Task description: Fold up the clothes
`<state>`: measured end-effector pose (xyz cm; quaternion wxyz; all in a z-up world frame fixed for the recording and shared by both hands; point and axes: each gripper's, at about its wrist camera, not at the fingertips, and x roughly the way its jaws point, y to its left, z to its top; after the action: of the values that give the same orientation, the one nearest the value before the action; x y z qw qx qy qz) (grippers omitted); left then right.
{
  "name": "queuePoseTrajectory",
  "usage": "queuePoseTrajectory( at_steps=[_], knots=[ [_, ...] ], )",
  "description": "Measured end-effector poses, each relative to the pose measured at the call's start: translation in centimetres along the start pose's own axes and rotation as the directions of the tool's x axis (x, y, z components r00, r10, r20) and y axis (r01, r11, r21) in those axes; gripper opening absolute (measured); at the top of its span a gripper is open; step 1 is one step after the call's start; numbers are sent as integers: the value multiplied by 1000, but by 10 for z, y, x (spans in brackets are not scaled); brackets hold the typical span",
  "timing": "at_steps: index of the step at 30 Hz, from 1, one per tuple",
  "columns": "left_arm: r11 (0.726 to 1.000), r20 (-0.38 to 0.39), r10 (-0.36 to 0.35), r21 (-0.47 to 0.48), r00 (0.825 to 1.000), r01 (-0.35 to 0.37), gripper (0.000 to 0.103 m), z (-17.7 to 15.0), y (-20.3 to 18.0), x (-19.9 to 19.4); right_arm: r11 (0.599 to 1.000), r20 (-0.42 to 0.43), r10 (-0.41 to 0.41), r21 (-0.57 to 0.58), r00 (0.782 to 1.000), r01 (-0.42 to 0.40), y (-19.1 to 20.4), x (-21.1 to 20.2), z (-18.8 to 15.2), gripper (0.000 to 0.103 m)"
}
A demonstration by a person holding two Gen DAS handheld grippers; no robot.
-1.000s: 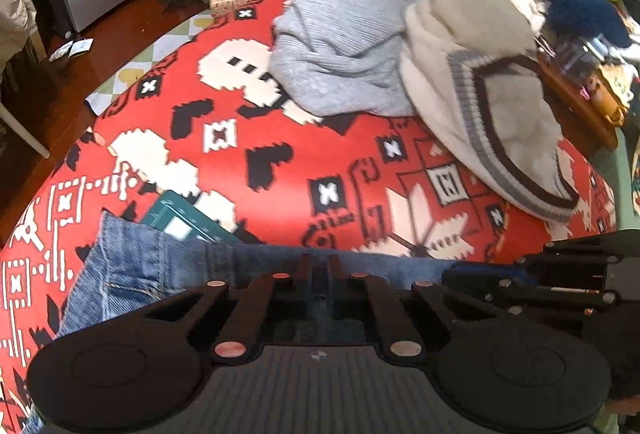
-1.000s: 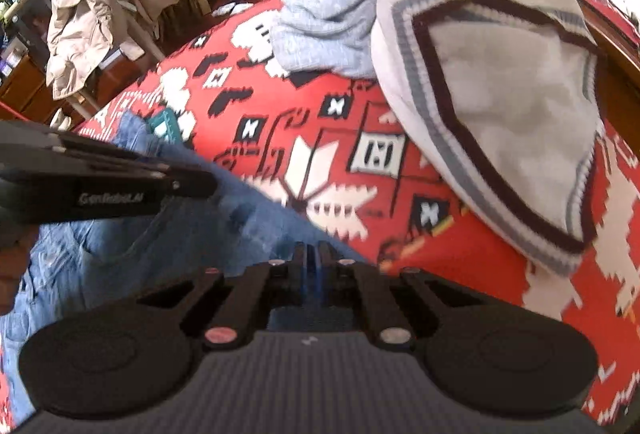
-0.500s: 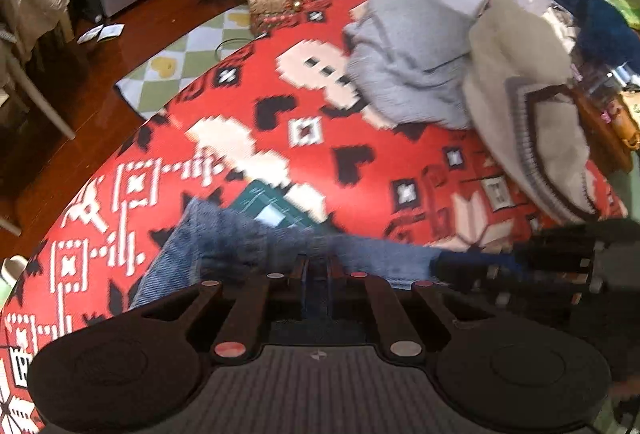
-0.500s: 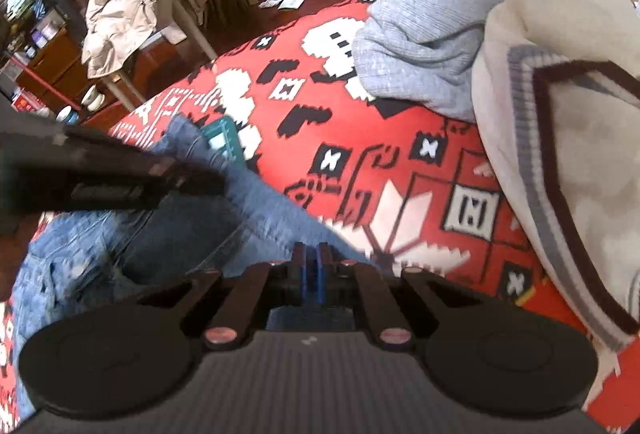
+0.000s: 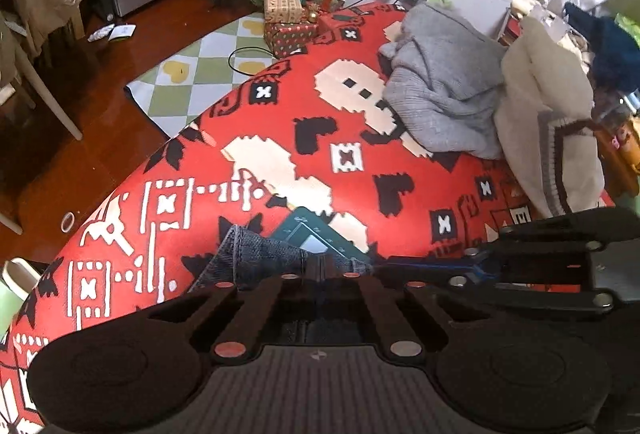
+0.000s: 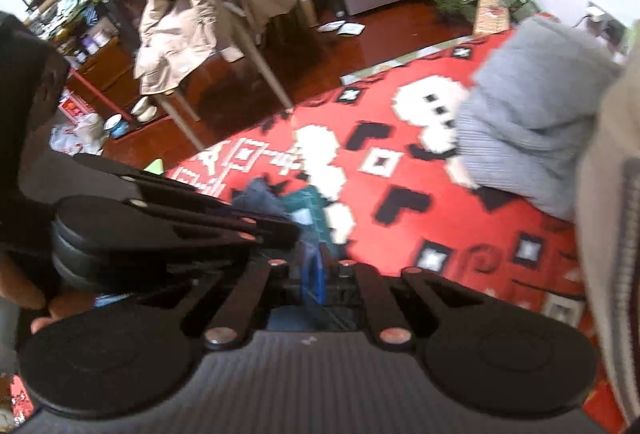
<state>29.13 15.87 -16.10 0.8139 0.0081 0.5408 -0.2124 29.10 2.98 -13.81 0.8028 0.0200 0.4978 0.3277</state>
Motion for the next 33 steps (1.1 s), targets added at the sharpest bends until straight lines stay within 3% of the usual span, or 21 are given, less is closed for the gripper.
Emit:
queuePoseTrajectory(
  at_steps=[5,7,15,24,28,30,33],
  knots=[
    [999,12,-38,-32,999,38,2,2,9,0,998,-9,36,59,999,-36,-11,21,4,0],
    [994,17,-67,-85,998,68,2,2,17,3,998,-3,42,50,999,-42,-13,26,7,0],
    [950,53,-153,-266,987,161,2,6,40,13,997,-9,32,77,999,-31,-19,23,8,1],
    [975,82,-73,-202,994,88,6,10,27,-24,993,-6,18,113,1000,-17,-22,13,-2,2],
    [994,14,11,-106,1000,-9,6,0,20,-11,993,-6,20,113,1000,-20,-21,12,-3,2],
    [997,34,41,-69,999,-38,7,-3,20,-6,993,-6,19,115,1000,-18,-21,13,-3,2],
    [995,62,48,-90,997,-42,3,0,29,-4,994,-10,17,113,1000,-16,-20,15,-4,2]
  ],
)
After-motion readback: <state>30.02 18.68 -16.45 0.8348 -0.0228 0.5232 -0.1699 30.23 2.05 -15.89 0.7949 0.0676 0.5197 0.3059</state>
